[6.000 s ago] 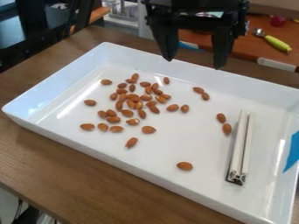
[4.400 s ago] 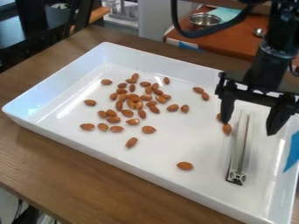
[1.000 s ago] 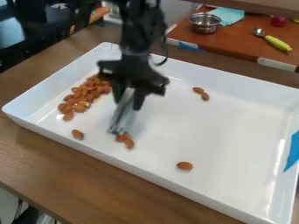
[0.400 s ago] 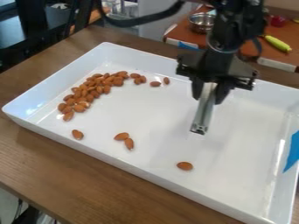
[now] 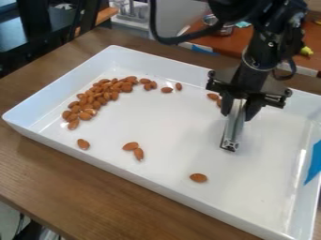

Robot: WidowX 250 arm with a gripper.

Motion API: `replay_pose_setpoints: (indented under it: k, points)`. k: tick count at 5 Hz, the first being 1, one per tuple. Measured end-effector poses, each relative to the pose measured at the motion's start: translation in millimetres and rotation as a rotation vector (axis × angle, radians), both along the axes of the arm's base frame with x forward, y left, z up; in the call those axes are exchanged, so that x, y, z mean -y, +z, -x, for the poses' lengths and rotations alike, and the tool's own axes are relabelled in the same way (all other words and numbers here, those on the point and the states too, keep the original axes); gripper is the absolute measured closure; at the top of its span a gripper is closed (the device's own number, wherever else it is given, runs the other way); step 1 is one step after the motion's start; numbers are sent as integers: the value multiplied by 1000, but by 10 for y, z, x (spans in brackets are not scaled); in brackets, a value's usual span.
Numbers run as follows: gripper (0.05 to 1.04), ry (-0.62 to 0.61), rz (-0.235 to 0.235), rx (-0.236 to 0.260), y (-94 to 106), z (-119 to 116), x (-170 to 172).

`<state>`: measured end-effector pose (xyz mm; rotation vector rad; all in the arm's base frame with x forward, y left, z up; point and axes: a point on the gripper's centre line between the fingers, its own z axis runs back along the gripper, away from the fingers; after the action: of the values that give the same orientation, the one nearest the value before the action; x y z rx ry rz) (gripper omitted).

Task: Sweep into pile

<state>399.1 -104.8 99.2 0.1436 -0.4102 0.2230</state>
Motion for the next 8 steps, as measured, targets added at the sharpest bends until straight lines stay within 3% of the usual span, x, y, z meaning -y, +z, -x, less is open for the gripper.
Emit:
replay_pose_setpoints:
  k: [1, 3, 5, 7, 8]
  points:
    - [704, 18, -5, -25, -100, -92, -83]
    - [704, 35, 30, -59, -157, -235, -284]
    - [704, 64, 72, -176, -185, -247, -874]
    - [704, 105, 28, -257, -180, -165, -1471]
    - [704, 158, -41, -271, -161, -116, -1665]
